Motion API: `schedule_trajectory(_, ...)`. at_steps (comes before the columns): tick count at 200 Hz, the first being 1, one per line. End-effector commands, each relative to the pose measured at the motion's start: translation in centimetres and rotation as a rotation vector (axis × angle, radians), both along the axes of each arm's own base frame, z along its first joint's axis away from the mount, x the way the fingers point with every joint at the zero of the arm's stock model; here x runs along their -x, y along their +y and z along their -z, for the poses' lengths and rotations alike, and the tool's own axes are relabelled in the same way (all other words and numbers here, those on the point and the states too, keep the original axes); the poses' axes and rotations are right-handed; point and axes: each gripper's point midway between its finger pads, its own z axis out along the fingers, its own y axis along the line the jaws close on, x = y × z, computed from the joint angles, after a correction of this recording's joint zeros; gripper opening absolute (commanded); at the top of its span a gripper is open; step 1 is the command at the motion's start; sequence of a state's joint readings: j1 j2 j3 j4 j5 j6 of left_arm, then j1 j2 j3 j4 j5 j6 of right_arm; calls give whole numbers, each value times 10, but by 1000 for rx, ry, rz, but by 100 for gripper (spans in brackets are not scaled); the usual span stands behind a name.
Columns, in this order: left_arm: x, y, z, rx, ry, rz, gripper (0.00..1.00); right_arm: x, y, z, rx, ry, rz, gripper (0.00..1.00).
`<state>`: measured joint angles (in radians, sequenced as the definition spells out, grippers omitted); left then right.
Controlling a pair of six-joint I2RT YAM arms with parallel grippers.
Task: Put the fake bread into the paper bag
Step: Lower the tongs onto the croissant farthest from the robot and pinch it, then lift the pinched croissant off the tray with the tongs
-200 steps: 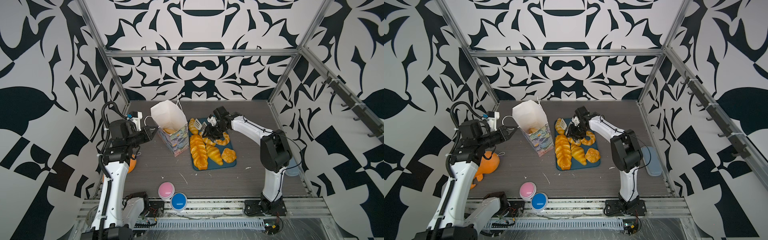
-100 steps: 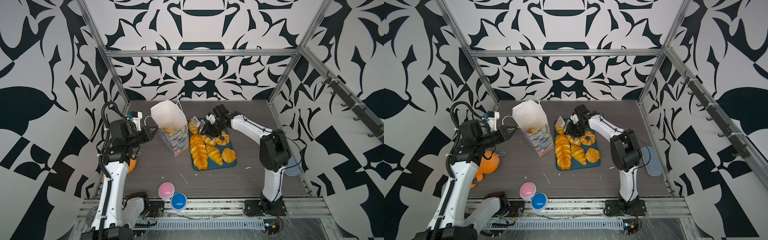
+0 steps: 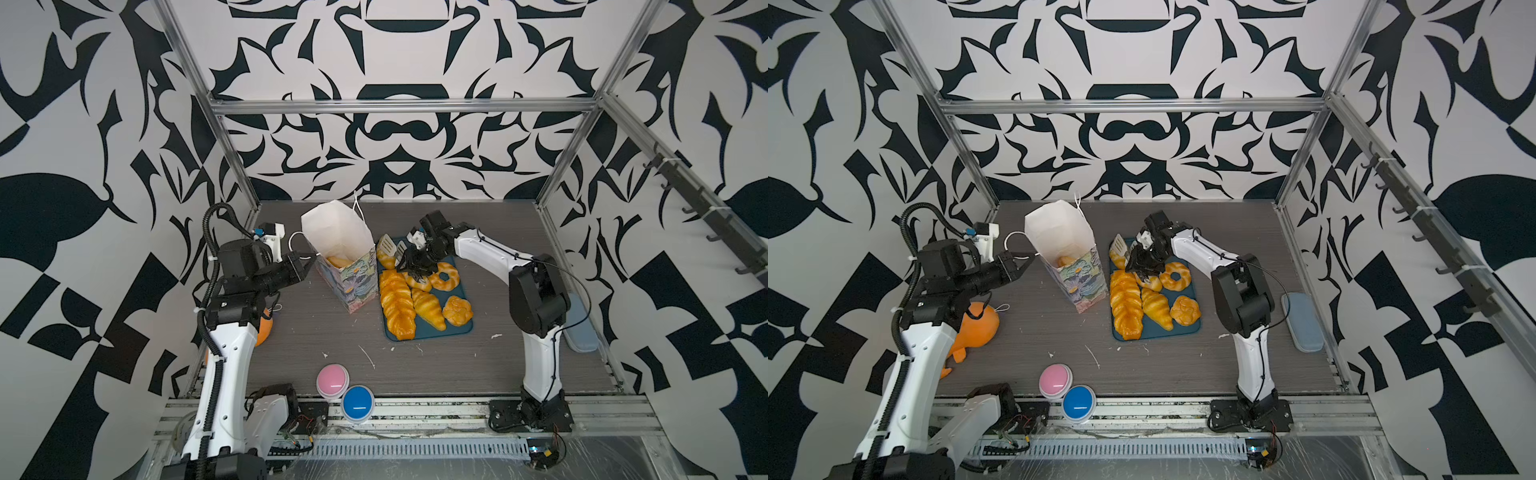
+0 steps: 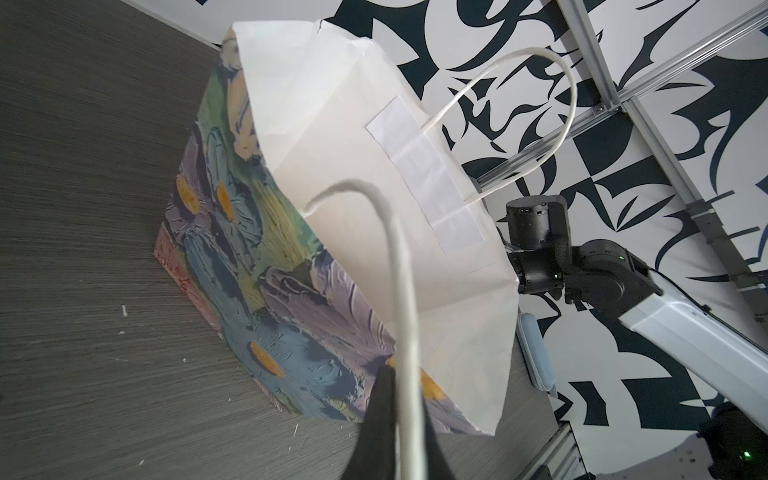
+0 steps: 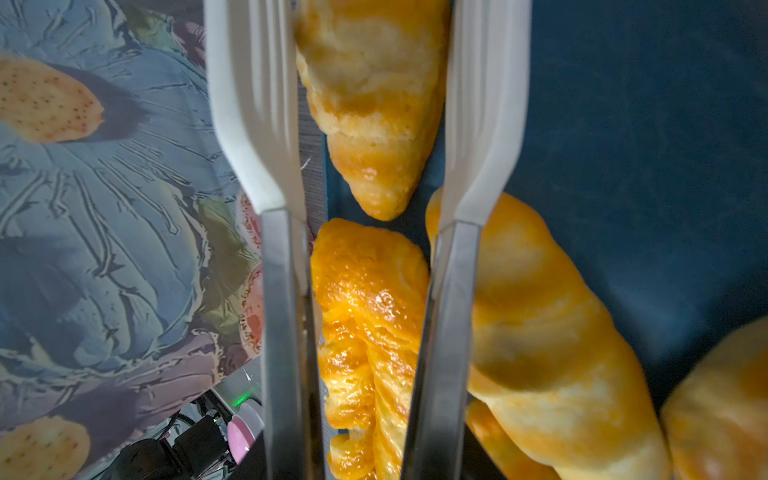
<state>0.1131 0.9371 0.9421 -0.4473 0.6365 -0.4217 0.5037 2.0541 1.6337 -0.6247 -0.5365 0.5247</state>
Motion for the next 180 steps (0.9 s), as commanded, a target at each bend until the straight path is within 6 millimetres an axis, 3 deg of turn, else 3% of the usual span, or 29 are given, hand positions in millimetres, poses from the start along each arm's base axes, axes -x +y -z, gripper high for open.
schedule_trajectory(1, 2, -1, 1, 3, 6, 9, 0, -8, 14, -32, -65, -69, -20, 47)
schedule_trajectory(85, 3, -1, 3, 1, 8, 8, 0, -5, 14, -42, -78, -93, -30, 40)
schedule_trajectory(180, 4, -1, 3, 2, 8, 10, 0, -3, -4, -65, -71, -142, -9, 36)
